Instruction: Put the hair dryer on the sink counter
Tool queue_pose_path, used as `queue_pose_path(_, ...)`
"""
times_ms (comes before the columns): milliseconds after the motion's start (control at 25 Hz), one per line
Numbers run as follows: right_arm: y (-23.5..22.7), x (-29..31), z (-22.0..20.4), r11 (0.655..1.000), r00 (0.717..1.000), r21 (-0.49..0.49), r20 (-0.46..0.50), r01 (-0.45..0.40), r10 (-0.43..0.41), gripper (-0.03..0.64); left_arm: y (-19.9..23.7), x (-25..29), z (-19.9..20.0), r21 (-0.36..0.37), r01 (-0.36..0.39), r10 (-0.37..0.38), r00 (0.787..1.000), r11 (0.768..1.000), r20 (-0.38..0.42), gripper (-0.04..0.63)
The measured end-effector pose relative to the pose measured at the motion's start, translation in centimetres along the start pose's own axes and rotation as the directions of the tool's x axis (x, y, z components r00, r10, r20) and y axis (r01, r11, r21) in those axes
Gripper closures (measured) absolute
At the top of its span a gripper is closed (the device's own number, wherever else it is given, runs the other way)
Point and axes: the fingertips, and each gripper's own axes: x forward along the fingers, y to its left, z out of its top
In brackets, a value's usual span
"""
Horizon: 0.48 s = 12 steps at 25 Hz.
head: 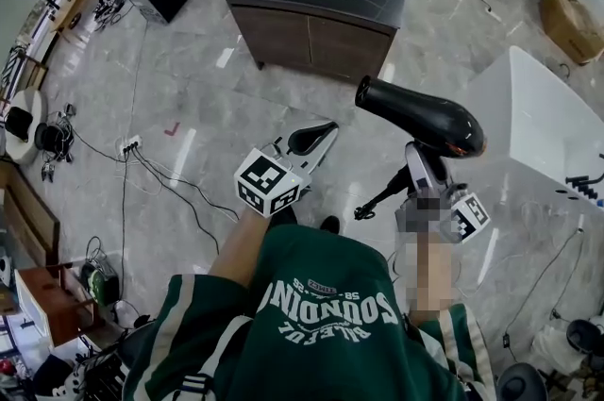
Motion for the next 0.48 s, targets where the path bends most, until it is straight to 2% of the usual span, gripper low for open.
queue_pose_path(240, -0.6, 3.4, -0.5, 0.999, 0.999, 0.001, 0.027, 0.04, -0.04, 0.433, 3.8, 0.6, 0.1, -0.007, 0.04, -0.04, 0.999, 0.999, -0.003, 0.58)
queue_pose_path(480, -0.6, 9.3, -1.2, 0.997, 0.996, 0.004, 0.04, 0.079, -0.079, 0.433, 10.1, 0.3, 0.8, -0.012, 0.076, -0.077, 0.997, 0.997, -0.013, 0.58)
